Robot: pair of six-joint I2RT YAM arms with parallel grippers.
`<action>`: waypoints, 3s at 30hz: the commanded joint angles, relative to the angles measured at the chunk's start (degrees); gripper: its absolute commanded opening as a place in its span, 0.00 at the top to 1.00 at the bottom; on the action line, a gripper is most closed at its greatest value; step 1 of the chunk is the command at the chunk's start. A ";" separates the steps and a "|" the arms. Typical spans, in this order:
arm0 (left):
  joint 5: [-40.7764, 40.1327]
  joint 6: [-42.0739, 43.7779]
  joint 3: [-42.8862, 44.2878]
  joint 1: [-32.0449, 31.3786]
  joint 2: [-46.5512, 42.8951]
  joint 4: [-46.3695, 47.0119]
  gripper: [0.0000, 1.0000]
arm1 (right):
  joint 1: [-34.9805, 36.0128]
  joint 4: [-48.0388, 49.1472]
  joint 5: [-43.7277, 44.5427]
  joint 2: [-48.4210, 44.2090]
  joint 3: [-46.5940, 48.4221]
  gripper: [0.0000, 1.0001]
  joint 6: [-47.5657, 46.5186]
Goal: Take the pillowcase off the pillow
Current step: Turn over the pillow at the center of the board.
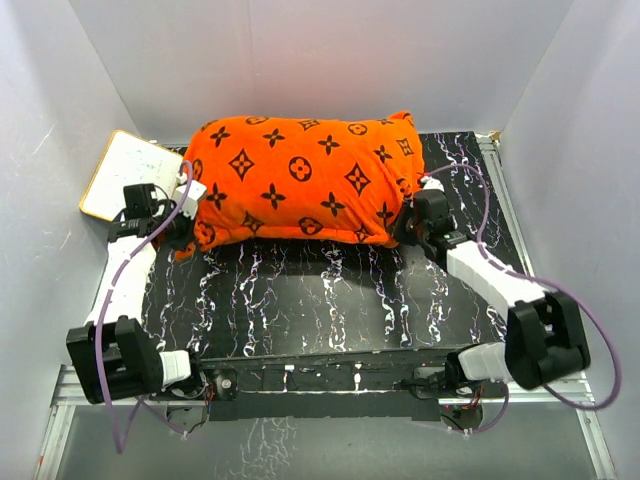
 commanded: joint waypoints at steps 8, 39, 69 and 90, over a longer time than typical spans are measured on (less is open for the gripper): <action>7.25 -3.68 14.33 -0.07 -6.43 -20.08 1.00 | 0.60 -7.75 5.60 -29.90 -5.53 0.92 -0.75; -12.08 -13.77 41.58 -3.70 15.66 0.02 1.00 | -1.16 -21.27 11.04 2.50 34.14 0.92 0.98; 1.37 -4.75 24.25 -26.40 4.85 -10.17 0.15 | -5.70 -28.96 6.60 -17.57 19.64 0.22 1.61; -12.13 -4.62 3.37 -26.89 0.05 -8.80 0.64 | -2.16 -17.50 -15.42 -24.33 2.60 0.15 4.29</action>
